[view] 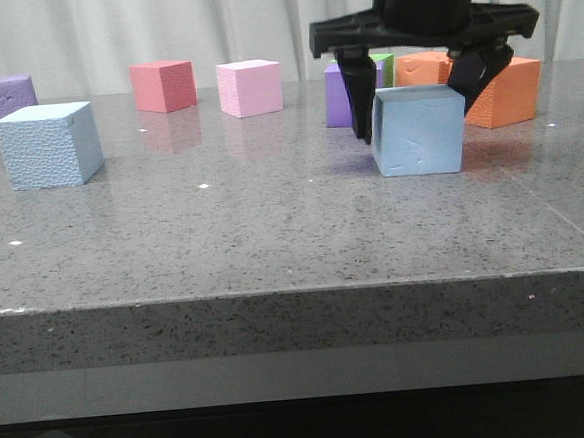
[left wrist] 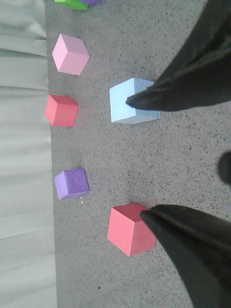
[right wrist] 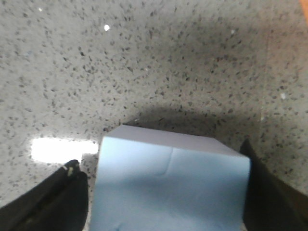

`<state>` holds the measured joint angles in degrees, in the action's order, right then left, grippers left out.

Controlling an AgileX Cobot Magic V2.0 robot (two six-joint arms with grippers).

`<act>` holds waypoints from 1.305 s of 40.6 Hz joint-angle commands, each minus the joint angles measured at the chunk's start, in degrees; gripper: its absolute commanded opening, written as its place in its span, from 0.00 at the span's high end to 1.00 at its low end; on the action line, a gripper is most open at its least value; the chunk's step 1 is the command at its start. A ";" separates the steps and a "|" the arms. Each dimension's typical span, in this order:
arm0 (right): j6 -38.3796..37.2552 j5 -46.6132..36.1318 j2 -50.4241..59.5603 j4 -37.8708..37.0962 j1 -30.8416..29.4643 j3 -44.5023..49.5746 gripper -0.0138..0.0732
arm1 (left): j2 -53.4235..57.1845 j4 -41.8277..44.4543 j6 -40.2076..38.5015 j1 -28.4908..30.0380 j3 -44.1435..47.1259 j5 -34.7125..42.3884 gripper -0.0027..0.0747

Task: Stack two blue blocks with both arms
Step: 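Lower the right gripper around the light-blue cube nearer the center, then grasp the light-blue cube and slide it toward the table center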

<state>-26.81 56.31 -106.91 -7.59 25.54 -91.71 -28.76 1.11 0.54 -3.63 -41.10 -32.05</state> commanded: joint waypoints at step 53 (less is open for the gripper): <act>-8.42 3.57 -10.13 -4.55 12.83 -28.07 0.16 | -0.59 0.04 -0.07 -0.40 -1.81 4.34 0.43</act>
<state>-36.63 62.89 -122.38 -11.91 38.37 -117.68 -28.76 1.11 0.54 -3.63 -41.10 -32.05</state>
